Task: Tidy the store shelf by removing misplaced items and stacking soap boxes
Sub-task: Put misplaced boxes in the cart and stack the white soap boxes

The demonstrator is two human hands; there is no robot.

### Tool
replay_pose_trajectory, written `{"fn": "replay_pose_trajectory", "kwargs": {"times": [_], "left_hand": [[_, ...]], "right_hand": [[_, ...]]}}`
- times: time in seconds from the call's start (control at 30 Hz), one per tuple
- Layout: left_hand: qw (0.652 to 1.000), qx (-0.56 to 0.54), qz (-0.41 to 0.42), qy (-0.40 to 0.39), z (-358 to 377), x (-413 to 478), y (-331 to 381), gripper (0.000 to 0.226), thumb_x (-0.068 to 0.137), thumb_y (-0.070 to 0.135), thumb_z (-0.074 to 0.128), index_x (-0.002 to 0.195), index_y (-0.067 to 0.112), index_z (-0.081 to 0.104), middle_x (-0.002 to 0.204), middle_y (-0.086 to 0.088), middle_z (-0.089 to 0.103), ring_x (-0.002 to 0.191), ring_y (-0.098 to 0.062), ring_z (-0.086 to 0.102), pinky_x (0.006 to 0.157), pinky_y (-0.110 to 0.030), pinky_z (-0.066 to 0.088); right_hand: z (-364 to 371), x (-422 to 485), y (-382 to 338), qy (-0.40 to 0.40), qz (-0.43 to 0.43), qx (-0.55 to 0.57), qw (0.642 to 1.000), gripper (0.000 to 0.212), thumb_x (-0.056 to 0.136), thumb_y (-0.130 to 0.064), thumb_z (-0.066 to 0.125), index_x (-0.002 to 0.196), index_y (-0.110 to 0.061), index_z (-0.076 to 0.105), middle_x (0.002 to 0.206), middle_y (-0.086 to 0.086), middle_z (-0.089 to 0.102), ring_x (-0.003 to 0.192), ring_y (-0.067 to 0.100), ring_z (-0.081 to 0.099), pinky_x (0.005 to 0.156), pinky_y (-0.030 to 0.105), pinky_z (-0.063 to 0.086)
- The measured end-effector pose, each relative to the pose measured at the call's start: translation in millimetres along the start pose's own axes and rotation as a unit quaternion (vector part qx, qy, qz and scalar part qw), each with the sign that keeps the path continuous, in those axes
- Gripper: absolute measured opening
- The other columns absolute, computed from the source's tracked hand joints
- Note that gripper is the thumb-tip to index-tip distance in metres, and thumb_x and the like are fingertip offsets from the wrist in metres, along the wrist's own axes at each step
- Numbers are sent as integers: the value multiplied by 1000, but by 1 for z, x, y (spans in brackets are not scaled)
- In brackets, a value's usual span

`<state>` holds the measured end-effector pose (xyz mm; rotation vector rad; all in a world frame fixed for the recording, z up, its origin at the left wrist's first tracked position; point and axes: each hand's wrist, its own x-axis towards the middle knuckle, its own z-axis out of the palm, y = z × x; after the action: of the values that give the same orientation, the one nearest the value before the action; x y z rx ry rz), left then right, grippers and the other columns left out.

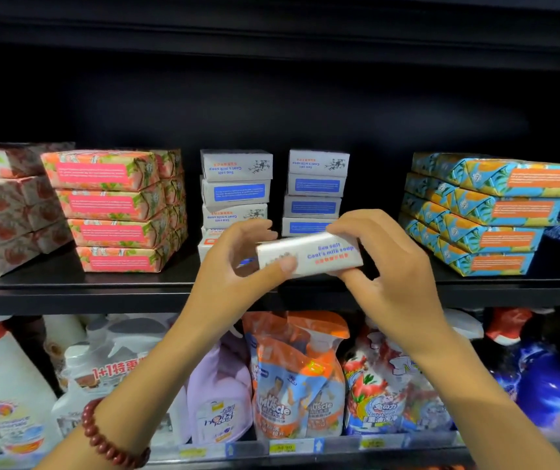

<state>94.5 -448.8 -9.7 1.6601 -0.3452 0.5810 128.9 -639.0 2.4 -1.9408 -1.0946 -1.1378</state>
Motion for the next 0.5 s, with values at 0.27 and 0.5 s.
{"fn": "replay_pose_trajectory", "kwargs": {"times": [0.27,0.5], "left_hand": [[998,4,2,-64,-5,2,3,66,42,27,87,102,19,63,98,12,72,94,-3,67,73,-14,49],[968,179,170,-44,-5,-1,-1,61,58,35,80,113,28,55,115,15,59,113,-9,57,95,-27,47]], "right_hand": [[5,-9,1,-2,0,17,1000,49,70,13,66,110,-10,48,121,11,52,118,13,46,95,14,40],[-4,-1,0,-154,267,205,929,89,71,-39,78,145,-25,32,132,-11,53,118,1,52,96,32,49]]}}
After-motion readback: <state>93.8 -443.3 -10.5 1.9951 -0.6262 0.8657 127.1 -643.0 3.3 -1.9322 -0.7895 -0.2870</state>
